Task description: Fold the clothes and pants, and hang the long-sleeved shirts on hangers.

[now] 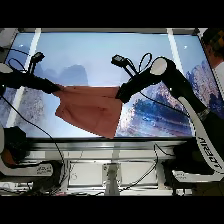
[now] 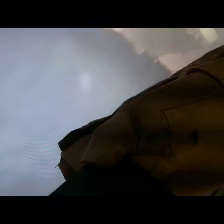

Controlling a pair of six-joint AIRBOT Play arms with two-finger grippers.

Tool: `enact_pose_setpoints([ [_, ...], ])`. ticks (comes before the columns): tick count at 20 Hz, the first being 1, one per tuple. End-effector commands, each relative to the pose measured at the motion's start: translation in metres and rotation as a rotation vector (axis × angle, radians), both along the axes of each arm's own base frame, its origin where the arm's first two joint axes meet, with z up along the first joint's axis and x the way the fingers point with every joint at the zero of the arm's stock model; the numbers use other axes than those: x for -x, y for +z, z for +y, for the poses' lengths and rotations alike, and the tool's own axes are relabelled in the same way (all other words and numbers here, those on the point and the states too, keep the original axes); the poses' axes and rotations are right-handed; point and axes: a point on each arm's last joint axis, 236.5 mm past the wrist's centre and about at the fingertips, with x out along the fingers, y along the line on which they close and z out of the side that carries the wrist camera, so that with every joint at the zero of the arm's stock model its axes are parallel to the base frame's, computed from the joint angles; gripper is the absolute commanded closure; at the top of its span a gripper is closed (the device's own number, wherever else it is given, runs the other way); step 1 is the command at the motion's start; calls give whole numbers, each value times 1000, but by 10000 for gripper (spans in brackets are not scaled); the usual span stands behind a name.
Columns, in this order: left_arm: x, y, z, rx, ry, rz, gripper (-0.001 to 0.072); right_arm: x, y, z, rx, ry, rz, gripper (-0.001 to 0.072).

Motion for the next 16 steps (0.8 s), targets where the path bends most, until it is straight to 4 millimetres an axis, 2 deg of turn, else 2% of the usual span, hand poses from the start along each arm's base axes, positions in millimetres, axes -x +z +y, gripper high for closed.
enact_pose_setpoints([
  [1, 20, 1, -7, 33, -50, 71, 696, 43, -11, 17, -3, 83, 104, 704],
  [6, 45, 8, -15, 63, -109, 144, 696, 97, -47, 30, 50, 129, 251, 703],
  [8, 54, 12, -18, 73, -114, 176, 696, 110, -59, 34, 68, 127, 278, 703],
  [11, 73, 12, -15, 63, -115, 270, 695, 120, -74, 43, 74, 119, 272, 703],
  [14, 87, 2, 3, -21, -84, 355, 695, 116, -90, 51, 64, 76, 235, 703],
  [16, 95, -2, 11, -61, -69, 396, 695, 116, -103, 47, 81, 34, 252, 703],
])
